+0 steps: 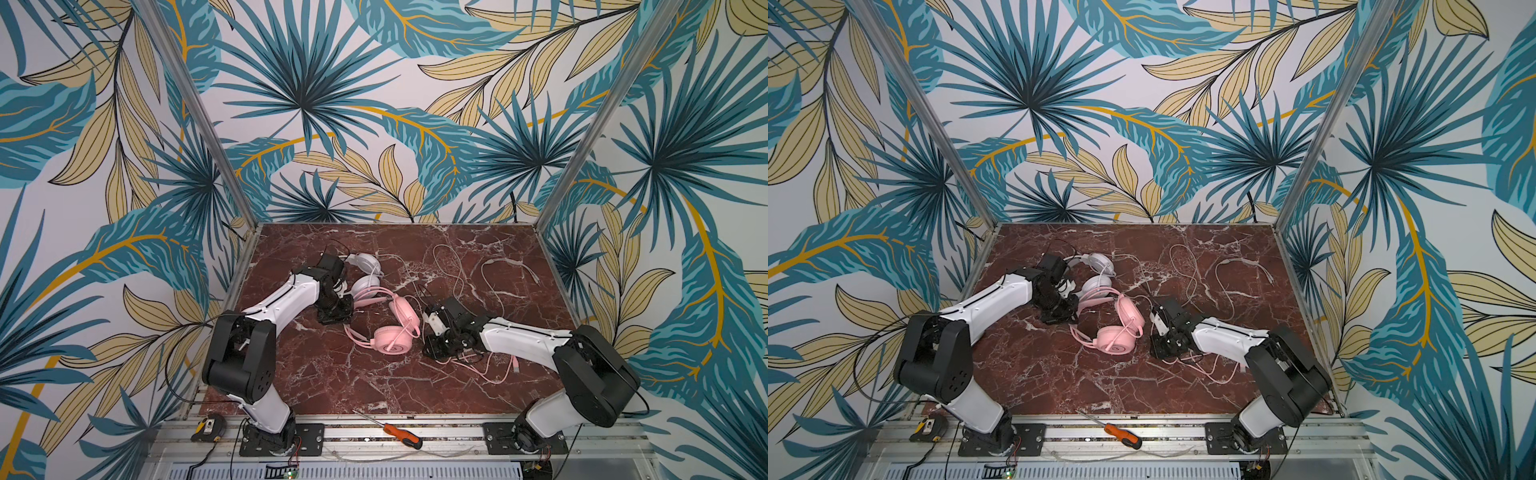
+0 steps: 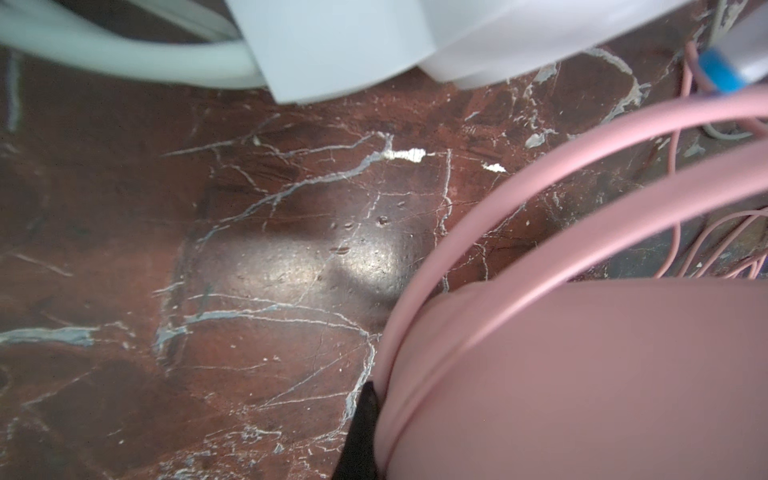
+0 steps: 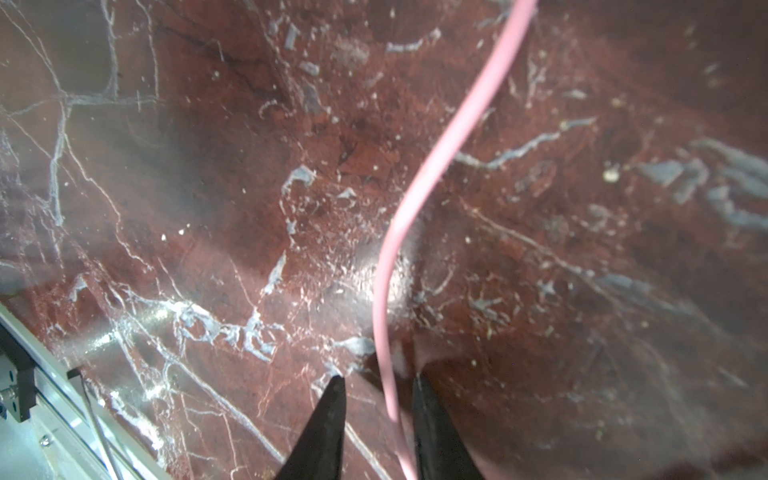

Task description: Wrap the headphones

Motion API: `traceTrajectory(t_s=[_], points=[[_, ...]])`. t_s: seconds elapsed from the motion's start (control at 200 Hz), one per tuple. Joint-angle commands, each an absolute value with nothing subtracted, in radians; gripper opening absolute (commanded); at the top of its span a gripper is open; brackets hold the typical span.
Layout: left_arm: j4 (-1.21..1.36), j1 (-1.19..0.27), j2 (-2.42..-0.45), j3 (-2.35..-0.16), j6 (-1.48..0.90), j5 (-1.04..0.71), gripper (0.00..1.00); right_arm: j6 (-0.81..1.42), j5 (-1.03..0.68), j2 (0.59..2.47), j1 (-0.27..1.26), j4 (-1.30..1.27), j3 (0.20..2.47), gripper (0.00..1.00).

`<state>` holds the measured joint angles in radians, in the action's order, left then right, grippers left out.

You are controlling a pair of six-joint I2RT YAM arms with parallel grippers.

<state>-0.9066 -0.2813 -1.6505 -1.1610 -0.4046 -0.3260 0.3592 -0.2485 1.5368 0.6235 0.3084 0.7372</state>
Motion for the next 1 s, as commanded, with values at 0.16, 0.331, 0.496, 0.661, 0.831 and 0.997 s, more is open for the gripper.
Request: traceTrajectory(t_s=[0.16, 0.331, 0.496, 0.661, 0.831, 0.997], points=[[-0.867, -0.25, -1.611, -1.188, -0.43, -0.421, 0.0, 0.376, -0.254, 1.521, 0.63, 0.351, 0.677, 0.3], [-0.867, -0.245, -1.619, -1.203, -0.432, -0.417, 0.0, 0.371, -0.256, 1.523, 0.631, 0.363, 0.676, 0.3], [-0.867, -0.237, -1.616, -1.202, -0.443, -0.405, 0.0, 0.389, -0.227, 1.529, 0.637, 0.398, 0.695, 0.3], [-0.862, -0.231, -1.605, -1.192, -0.456, -0.393, 0.0, 0.396, -0.176, 1.505, 0.662, 0.442, 0.704, 0.3], [-0.859, -0.223, -1.608, -1.195, -0.457, -0.394, 0.0, 0.408, -0.143, 1.515, 0.675, 0.483, 0.726, 0.3], [-0.859, -0.215, -1.611, -1.203, -0.457, -0.392, 0.0, 0.41, -0.094, 1.531, 0.701, 0.519, 0.748, 0.3]])
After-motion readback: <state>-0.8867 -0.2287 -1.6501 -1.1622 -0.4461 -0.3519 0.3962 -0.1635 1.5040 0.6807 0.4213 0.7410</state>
